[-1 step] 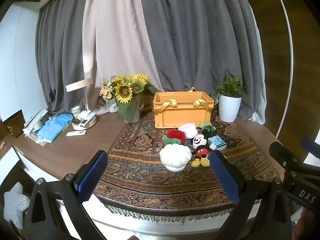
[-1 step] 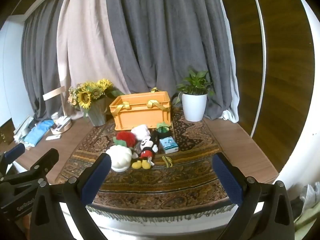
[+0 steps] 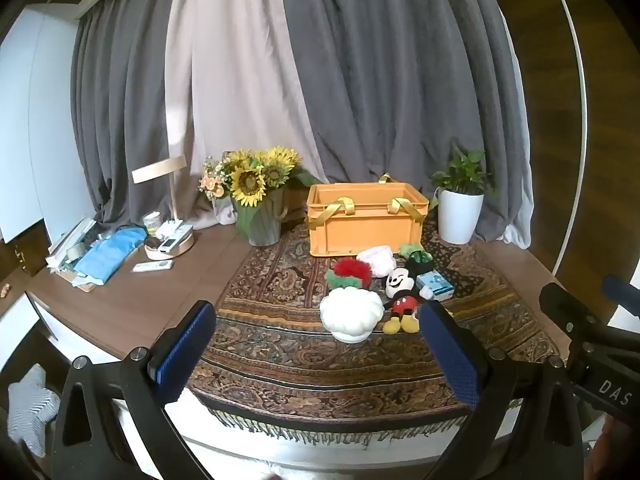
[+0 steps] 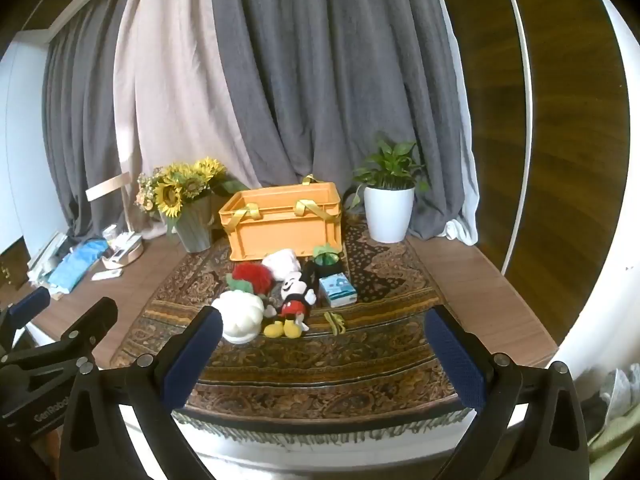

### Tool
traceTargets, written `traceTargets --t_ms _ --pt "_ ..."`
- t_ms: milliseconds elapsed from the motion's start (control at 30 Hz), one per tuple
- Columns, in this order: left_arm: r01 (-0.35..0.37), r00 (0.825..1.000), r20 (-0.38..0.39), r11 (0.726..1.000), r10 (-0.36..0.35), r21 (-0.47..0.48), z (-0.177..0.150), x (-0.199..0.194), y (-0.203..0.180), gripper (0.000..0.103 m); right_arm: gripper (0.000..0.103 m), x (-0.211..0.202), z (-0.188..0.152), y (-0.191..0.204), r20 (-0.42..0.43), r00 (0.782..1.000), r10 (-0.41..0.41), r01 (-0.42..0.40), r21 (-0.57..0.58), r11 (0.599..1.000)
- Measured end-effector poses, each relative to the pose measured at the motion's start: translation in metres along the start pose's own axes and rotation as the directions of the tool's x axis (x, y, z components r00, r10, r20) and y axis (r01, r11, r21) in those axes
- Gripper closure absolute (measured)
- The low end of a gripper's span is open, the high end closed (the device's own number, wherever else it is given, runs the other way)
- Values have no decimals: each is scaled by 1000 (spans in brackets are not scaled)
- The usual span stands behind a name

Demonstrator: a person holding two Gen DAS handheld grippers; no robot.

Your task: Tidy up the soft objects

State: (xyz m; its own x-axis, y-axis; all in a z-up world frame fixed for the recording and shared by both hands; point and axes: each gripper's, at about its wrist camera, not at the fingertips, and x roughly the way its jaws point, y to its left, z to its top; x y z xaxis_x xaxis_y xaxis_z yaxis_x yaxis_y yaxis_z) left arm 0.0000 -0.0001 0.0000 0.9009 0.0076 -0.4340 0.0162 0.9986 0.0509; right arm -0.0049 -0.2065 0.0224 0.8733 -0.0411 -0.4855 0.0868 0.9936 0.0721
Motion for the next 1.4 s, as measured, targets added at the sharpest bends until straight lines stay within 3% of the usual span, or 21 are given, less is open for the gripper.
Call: traceTargets --t_ms 1400 --pt "16 1000 -3 1000 -16 -6 -5 5 -2 0 1 5 1 2 -9 1000 12 -12 6 1000"
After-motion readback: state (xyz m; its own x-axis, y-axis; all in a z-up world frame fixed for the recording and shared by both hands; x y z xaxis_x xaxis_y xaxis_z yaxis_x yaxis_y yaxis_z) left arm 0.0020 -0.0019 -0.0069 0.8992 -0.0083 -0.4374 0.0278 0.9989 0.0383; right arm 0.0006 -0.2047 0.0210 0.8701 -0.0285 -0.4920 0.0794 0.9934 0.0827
